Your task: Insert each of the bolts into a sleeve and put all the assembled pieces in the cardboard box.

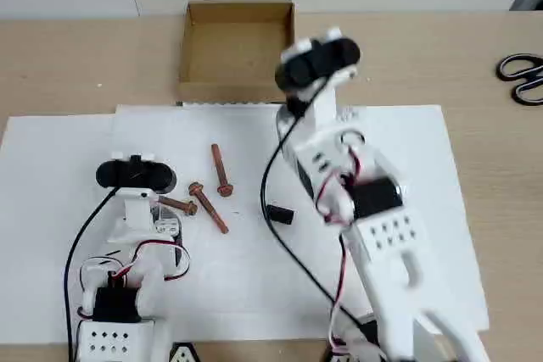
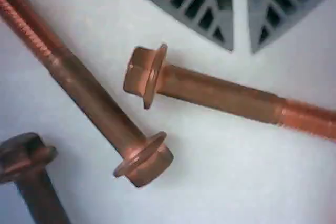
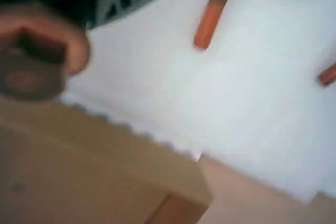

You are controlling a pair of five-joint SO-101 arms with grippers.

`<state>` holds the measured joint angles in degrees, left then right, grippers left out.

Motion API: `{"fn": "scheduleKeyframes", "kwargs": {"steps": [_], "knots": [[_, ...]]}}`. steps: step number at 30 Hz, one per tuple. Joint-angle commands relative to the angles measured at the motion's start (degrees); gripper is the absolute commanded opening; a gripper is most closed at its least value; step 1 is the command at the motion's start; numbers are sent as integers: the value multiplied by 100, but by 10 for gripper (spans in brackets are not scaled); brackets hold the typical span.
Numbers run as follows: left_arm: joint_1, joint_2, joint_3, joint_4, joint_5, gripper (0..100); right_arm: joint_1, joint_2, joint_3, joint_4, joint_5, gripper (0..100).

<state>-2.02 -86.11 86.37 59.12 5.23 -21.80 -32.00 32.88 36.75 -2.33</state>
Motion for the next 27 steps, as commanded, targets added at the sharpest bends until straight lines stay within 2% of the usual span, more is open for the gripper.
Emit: {"fn": "scheduleKeyframes", "kwargs": {"steps": [1,5,12,23,27], "knots": [[-9,-62,75,-229,-26,6,163,778,-1029,-514,62,3],[-9,-62,119,-255,-53,6,171,1736,-1873,-725,62,3],[-9,-62,198,-255,-747,6,180,3266,-3534,-866,70,3],[-35,-62,198,-255,-747,6,180,5895,-6013,-927,88,3],[-44,-62,198,-255,-747,6,180,6800,-6813,-927,527,4]]}}
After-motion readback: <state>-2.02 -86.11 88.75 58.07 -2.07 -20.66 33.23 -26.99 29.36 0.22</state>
